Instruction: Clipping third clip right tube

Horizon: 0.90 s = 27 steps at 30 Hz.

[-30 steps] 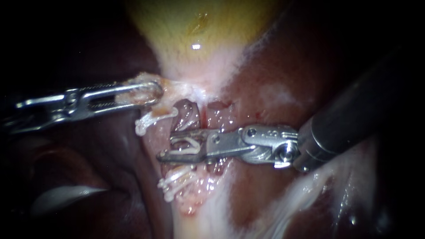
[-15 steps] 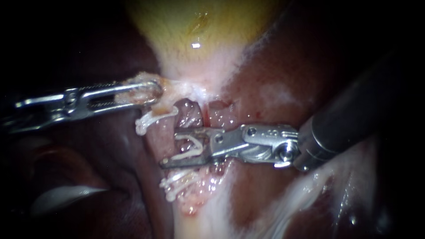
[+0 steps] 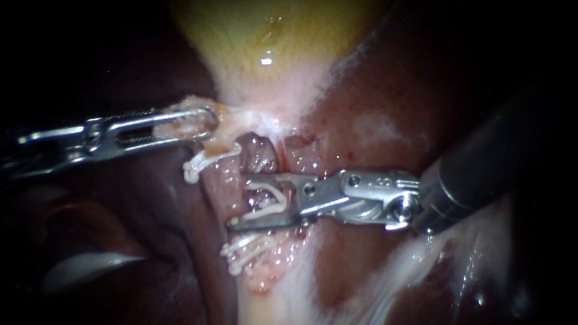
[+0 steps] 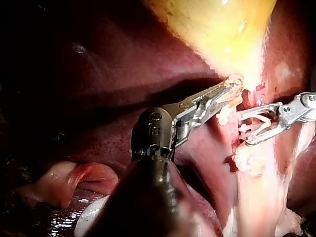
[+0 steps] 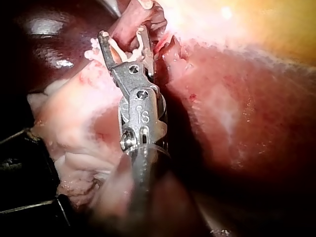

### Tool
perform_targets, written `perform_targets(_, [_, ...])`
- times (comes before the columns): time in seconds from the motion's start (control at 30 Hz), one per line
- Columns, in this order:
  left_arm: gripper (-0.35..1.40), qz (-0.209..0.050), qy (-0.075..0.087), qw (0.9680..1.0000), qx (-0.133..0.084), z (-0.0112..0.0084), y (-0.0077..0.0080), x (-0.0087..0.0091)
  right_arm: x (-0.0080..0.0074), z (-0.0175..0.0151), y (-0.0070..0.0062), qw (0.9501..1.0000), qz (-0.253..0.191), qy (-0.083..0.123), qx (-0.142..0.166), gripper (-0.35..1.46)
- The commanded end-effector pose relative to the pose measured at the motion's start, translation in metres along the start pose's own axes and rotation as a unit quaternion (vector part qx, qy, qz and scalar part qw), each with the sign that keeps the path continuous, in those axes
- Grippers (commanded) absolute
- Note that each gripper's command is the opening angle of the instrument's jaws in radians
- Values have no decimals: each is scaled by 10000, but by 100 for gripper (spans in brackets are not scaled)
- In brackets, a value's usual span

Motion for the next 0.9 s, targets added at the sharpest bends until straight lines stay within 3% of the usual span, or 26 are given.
perform_targets(0.03, [-35,1,3,10000,5,0,0,0,2,-4,-1,10000,11,4,8,50])
perform_targets(0.4, [-35,2,1,10000,-6,-2,1,0,16,-47,-3,9999,72,39,106,50])
perform_targets(0.9, [-35,-1,5,10000,-2,-6,0,-1,8,-73,6,9999,74,55,110,50])
